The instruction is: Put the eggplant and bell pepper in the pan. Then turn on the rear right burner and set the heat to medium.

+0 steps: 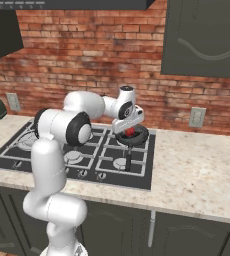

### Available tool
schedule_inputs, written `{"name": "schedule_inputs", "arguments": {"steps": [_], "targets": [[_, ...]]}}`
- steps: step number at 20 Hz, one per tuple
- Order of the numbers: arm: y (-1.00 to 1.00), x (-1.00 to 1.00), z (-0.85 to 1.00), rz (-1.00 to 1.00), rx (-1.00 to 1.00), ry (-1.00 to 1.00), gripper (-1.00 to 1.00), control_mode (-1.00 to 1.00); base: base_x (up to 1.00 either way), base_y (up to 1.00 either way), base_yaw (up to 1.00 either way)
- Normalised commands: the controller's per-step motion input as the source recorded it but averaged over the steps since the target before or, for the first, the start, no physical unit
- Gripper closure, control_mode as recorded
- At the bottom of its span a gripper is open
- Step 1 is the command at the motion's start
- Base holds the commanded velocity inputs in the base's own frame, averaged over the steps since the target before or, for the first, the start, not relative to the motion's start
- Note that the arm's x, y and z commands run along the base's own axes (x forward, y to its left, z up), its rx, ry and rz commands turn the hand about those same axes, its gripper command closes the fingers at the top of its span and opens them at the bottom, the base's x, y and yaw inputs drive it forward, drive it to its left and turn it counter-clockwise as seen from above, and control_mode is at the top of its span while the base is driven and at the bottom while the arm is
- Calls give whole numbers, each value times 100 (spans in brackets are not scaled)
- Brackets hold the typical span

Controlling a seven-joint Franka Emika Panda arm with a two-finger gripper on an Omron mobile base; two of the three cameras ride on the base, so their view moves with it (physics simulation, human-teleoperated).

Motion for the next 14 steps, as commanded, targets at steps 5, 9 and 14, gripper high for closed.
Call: {"name": "schedule_inputs", "arguments": {"steps": [5, 9, 14], "targets": [[-3, 20, -24, 0, 3, 0, 100, -100, 0, 0, 0], [-7, 23, -19, 0, 4, 0, 100, -100, 0, 0, 0], [-10, 26, -17, 0, 5, 0, 100, -100, 0, 0, 0]]}}
